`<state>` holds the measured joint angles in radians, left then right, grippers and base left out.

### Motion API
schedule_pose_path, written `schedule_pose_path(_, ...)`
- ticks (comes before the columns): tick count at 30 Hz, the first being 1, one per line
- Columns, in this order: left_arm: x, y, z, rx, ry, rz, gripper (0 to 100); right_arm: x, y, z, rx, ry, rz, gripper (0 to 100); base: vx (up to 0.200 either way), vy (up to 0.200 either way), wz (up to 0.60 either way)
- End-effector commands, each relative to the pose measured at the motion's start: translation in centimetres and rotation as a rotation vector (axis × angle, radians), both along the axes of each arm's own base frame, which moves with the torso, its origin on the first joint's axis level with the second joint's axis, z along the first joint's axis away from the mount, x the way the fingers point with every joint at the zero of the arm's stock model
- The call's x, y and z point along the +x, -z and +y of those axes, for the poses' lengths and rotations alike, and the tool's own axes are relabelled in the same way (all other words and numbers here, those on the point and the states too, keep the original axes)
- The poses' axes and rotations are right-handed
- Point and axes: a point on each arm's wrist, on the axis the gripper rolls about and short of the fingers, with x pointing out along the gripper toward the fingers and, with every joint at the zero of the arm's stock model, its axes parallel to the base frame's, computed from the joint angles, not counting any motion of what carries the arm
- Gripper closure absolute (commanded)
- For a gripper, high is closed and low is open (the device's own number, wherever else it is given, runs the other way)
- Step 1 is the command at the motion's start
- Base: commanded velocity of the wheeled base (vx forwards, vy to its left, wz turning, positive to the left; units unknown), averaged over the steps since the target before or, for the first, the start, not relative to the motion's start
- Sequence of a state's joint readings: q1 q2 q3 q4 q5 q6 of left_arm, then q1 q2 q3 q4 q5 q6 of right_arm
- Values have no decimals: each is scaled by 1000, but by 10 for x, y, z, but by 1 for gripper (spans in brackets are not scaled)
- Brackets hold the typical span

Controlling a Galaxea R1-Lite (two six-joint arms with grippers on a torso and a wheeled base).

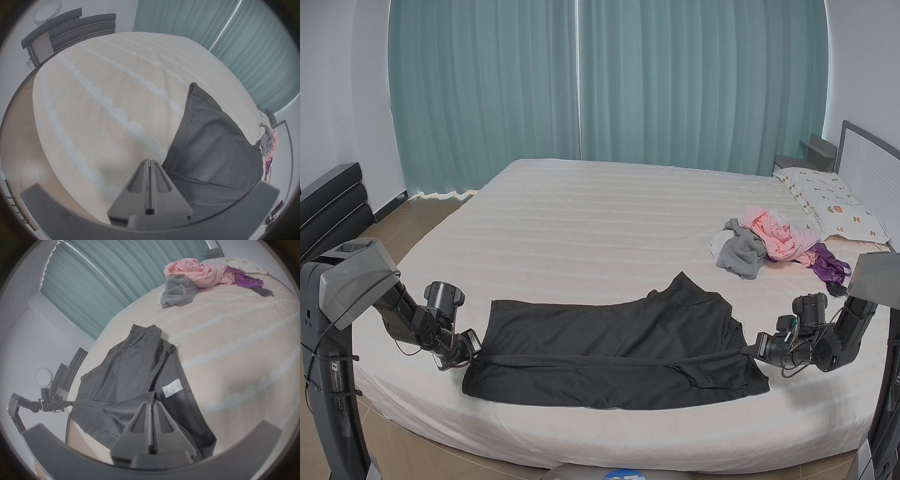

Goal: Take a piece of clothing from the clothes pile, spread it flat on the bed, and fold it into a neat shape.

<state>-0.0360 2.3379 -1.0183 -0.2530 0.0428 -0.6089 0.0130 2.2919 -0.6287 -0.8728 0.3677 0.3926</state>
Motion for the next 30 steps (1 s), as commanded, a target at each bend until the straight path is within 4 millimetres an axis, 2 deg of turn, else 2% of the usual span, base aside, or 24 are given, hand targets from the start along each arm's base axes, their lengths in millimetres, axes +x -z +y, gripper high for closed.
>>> schedule_pose_path(1, 0, 1, 0, 4, 1, 3, 100, 0, 4, 2, -4, -1, 9, 100, 0, 0, 0)
schedule_pose_path(2, 1, 1, 0, 6, -1, 2, 100, 0, 5, 2, -5, 0, 12, 0, 0, 0, 0)
schedule_pose_path(3, 1, 1, 0, 10, -3, 2, 100, 0, 5, 2, -6, -1, 12, 0, 0, 0, 0)
schedule_pose_path(4, 1, 0, 0, 12, -4, 2, 0, 0, 4, 2, -6, -1, 10, 0, 0, 0, 0)
schedule_pose_path(9, 2, -3, 1, 5, -16, 2, 0, 5, -9, 5, 46, 25, -17, 0, 0, 0, 0)
schedule_pose_path(15, 17, -28, 15, -21, -59, -93, 0, 23, -19, 8, 151, 114, -34, 0, 0, 0, 0)
schedule_pose_path(20, 48, -47, 25, -56, -76, -187, 0, 26, -16, 8, 210, 163, -3, 0, 0, 0, 0)
schedule_pose_path(24, 66, -45, 22, -118, -74, -199, 0, 25, -16, 8, 234, 183, 10, 0, 0, 0, 0)
schedule_pose_path(27, 96, -27, 14, -133, -62, -237, 0, 25, -15, 8, 235, 185, 16, 0, 0, 0, 0)
schedule_pose_path(30, 114, -17, 12, -138, -52, -266, 0, 24, -14, 8, 235, 186, 19, 0, 0, 0, 0)
